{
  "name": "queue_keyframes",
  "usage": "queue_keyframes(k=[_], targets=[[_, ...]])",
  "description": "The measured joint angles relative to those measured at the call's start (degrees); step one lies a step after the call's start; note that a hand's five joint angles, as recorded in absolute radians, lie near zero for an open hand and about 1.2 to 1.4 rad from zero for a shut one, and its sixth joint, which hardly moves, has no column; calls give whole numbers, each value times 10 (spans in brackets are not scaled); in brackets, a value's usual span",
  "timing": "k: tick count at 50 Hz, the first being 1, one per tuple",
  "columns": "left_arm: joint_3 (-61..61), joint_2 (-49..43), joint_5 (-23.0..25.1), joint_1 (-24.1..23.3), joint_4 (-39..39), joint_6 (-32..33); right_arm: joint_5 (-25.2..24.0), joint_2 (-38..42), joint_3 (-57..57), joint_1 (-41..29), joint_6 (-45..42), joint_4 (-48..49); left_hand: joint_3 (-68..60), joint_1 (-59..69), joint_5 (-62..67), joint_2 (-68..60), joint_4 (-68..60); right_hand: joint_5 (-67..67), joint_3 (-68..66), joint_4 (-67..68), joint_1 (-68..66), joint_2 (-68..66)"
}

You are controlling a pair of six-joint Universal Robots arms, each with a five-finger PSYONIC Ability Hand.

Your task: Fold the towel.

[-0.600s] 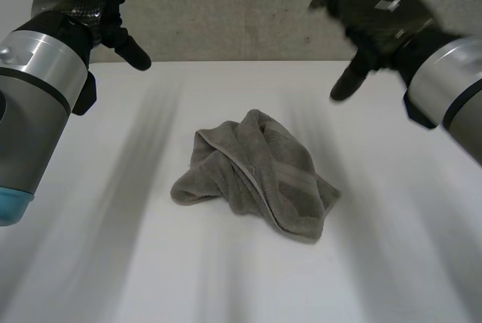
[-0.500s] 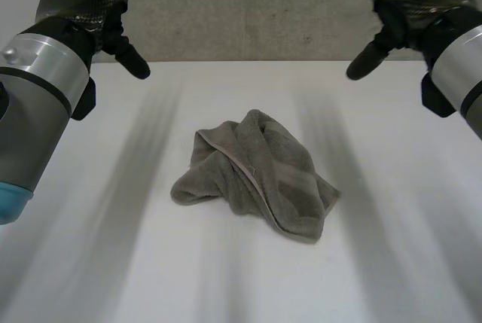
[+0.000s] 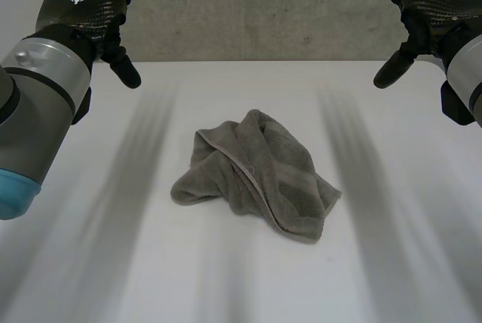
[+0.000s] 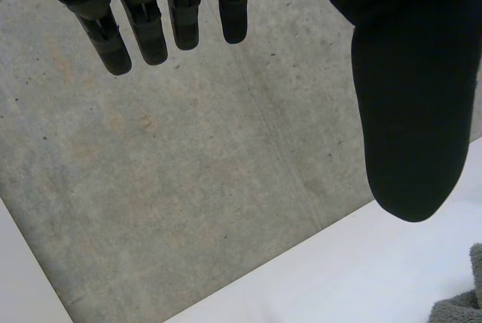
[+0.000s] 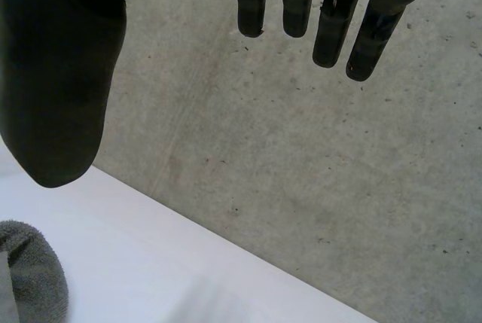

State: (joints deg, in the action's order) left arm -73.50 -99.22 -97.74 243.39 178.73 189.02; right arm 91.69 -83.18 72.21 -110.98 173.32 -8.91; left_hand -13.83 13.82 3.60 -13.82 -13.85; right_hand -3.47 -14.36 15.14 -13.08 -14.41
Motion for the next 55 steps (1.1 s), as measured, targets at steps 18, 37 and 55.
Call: queue_keyframes(k=[18,37,55], targets=[[21,-69,83,2,6,72,-112,13,35,-5,-238,-89,-16,17,20,-16,-14,0,0,0,0,0],[86,-298,263,6,87,179,-129,4,379,22,-150,150,-89,90,92,-89,-88,0,0,0,0,0],[143,-435,315,9,170,228,-207,-8,553,85,-96,275,-147,148,148,-148,-146,0,0,0,2,0]])
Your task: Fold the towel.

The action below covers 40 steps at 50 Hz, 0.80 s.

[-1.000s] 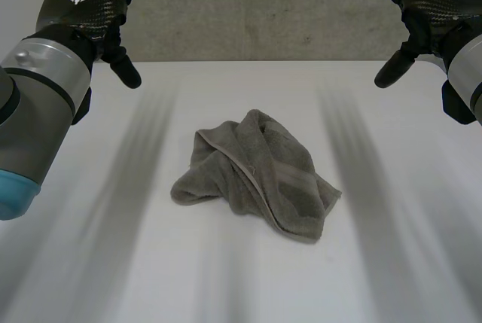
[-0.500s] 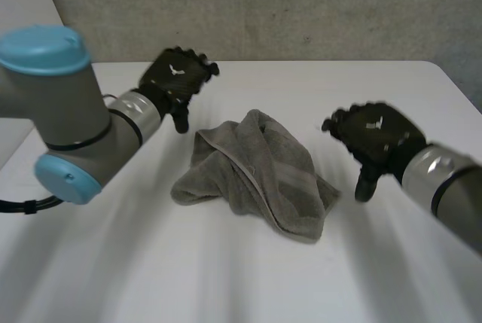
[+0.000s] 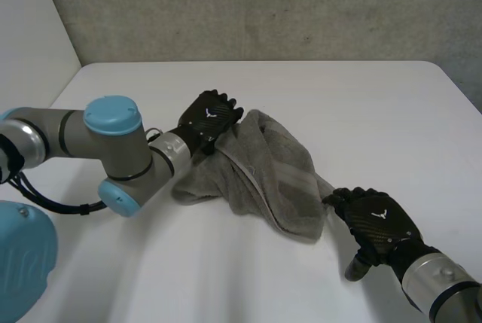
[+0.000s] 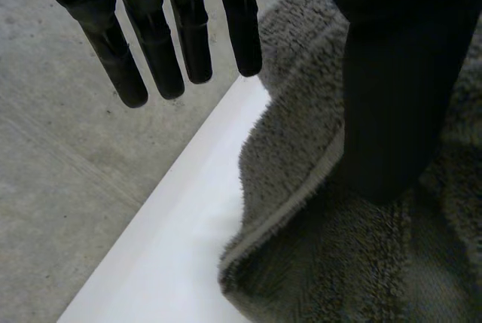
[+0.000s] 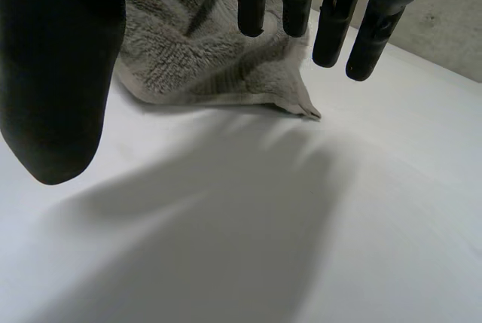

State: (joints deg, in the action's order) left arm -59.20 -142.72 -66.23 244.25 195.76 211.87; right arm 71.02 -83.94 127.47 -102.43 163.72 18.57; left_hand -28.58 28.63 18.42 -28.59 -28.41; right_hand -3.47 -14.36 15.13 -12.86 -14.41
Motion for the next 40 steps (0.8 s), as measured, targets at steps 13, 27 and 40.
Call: queue_keyframes(k=[13,27,40], targets=[[18,-26,7,0,-1,-1,2,-7,-13,12,5,-2,-305,307,307,-306,-307,0,0,0,0,0],[-40,126,-61,9,-3,-3,6,7,-64,1,38,-1,-410,389,400,-405,-412,0,0,0,0,0],[-189,359,-125,8,-19,-6,16,12,-173,-89,195,-16,-411,394,400,-408,-414,0,0,0,0,0]])
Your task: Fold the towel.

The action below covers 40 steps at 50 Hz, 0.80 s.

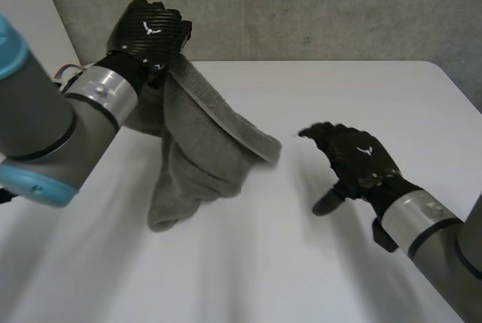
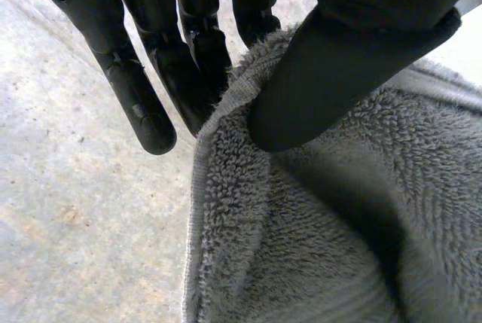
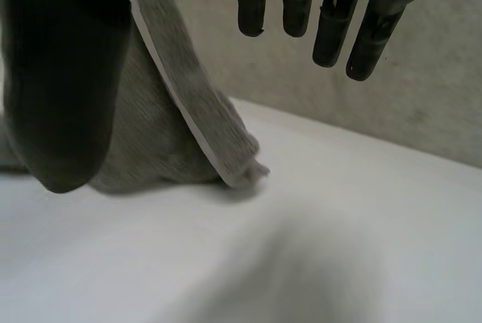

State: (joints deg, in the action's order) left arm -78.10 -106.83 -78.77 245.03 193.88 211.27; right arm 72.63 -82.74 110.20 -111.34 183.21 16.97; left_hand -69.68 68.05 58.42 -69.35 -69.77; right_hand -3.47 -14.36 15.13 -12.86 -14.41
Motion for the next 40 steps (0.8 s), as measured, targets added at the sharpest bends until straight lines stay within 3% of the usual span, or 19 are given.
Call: queue_keyframes(k=[7,17,30,33,35,37,40], targets=[[-68,68,0,-3,-21,0,23,28,-60,-74,32,-10,0,0,0,-1,0,0,0,0,0,0],[-158,158,0,-2,-33,-1,100,172,-192,-140,62,-13,0,0,0,-1,0,0,0,0,0,0],[-228,254,-4,-2,-32,-10,107,348,-349,-174,75,-10,0,0,0,-1,0,0,0,0,0,0],[-232,262,-10,-2,-32,-16,111,366,-369,-177,70,-11,0,0,0,-1,0,-172,-160,152,-180,-160],[-232,262,-16,0,-30,-21,122,370,-384,-177,57,-10,0,0,0,-1,0,-422,-413,402,-420,-423],[-229,260,-20,4,-27,-23,135,363,-395,-175,42,-9,0,0,0,-1,0,-569,-568,551,-580,-580],[-214,253,-24,14,-16,-26,155,337,-414,-169,8,-4,0,0,0,-1,0,-630,-621,614,-640,-620]])
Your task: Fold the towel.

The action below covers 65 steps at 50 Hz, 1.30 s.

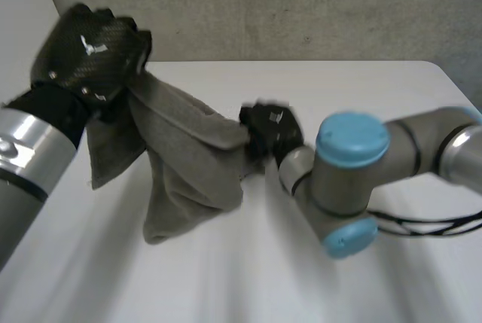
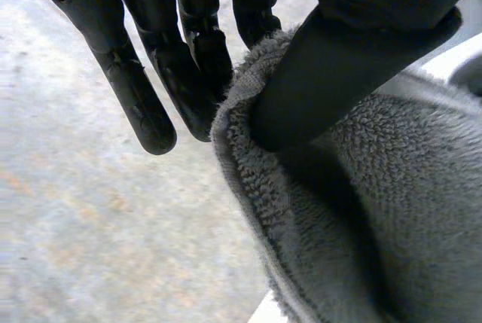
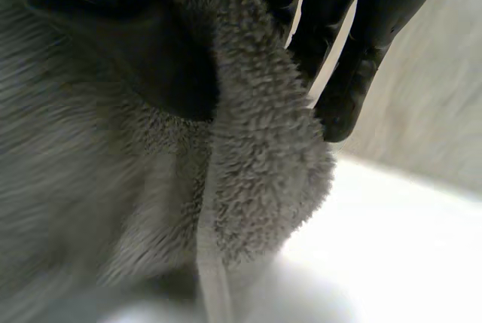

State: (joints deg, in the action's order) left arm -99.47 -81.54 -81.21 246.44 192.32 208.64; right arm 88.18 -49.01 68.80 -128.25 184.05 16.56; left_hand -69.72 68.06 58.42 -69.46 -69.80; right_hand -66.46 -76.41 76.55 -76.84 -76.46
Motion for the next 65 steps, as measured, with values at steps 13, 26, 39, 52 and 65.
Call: queue_keyframes(k=[13,26,39,52,65], targets=[[280,-138,-60,16,106,-7,25,-204,-158,41,-178,76,0,3,4,0,0,0,0,1,-1,0],[231,-201,-121,10,148,-44,-44,-225,-57,67,-255,-113,0,5,5,0,0,-1,-2,2,-1,0],[-73,-258,-76,11,216,-48,-123,-176,229,125,-331,-122,0,5,5,-1,0,-4,-3,2,-1,0],[-144,-242,-72,16,256,-47,-128,-160,311,161,-329,-94,0,5,7,-1,0,283,288,-287,295,288],[-167,-209,-73,18,273,-48,-122,-220,373,205,-300,-65,0,5,7,-1,0,493,473,-472,483,468]])
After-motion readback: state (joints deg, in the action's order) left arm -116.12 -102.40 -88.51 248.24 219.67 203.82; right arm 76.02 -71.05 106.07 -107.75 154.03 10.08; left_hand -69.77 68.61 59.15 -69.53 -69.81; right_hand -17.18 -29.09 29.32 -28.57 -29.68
